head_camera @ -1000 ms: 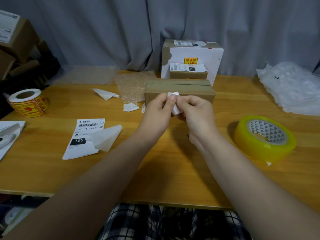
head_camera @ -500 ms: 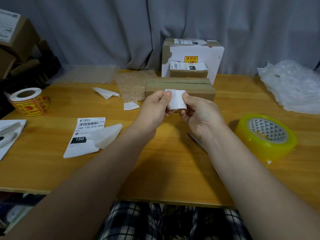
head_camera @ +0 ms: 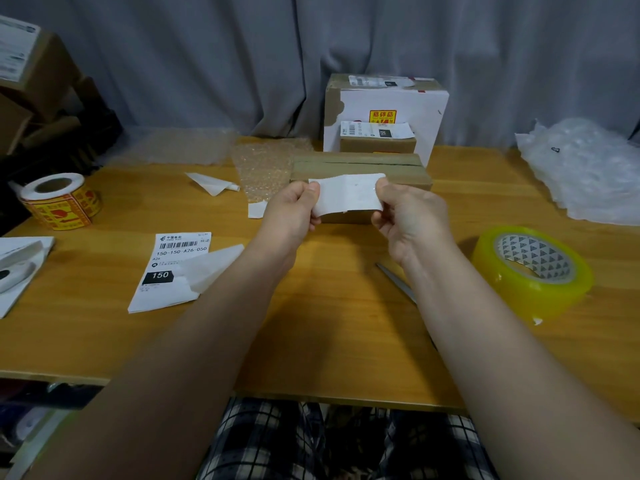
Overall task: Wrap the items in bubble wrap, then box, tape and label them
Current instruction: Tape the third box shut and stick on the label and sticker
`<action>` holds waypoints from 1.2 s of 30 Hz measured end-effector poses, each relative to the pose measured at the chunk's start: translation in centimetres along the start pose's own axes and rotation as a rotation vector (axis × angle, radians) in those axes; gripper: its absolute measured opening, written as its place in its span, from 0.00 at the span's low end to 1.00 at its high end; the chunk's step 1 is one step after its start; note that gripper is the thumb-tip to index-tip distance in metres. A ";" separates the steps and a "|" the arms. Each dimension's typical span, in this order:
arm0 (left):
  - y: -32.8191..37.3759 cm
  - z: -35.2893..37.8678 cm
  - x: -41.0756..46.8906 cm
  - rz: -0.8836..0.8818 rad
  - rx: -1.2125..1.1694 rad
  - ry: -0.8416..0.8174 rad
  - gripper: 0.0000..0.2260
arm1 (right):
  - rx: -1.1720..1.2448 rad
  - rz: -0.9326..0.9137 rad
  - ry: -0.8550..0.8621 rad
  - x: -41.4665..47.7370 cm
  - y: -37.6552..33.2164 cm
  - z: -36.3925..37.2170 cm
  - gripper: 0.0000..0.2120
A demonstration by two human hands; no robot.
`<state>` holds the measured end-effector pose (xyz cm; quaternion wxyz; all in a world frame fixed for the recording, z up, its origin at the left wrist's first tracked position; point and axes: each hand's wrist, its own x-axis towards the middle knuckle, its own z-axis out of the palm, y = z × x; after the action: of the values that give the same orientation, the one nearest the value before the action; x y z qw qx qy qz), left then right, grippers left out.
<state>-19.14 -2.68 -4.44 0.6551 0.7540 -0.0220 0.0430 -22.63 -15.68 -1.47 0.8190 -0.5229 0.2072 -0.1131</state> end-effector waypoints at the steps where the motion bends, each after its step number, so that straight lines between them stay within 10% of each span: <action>1: -0.3 -0.3 0.3 -0.039 -0.005 0.031 0.12 | 0.008 -0.021 0.024 0.1 0.1 0.0 0.06; 5: -1.7 -3.7 0.8 -0.200 0.009 0.251 0.13 | 0.072 -0.180 0.152 1.6 -1.7 -1.2 0.09; 10: -0.2 -2.2 0.4 0.133 0.583 0.031 0.07 | -0.221 -0.282 -0.072 1.5 -1.2 -0.3 0.07; 14: 0.9 -1.6 0.8 -0.007 0.978 -0.268 0.09 | -0.473 -0.517 -0.157 1.6 -0.2 -0.6 0.05; 18: 0.7 -1.8 -0.1 0.225 0.669 -0.083 0.13 | -0.909 -1.011 -0.216 1.8 0.6 -1.9 0.07; 22: 3.0 -0.6 -0.6 -0.254 -0.005 -0.213 0.22 | -1.162 -1.456 -0.351 2.1 1.2 -2.6 0.12; 26: 2.9 -0.5 -0.7 -0.387 -0.038 -0.317 0.10 | -1.340 -1.722 -0.454 2.0 1.3 -3.1 0.06; 32: 2.2 0.2 -0.8 -0.343 0.006 -0.276 0.07 | -1.535 -1.811 -0.486 1.9 1.4 -4.3 0.05; 36: 1.5 1.7 -0.7 -0.142 0.117 -0.143 0.09 | -1.624 -1.492 -0.500 1.6 1.0 -4.3 0.09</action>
<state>-19.91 -4.62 -3.29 0.6080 0.7918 -0.0127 -0.0564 -23.18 -19.40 -4.34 -0.0170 -0.9014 -0.3141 -0.2977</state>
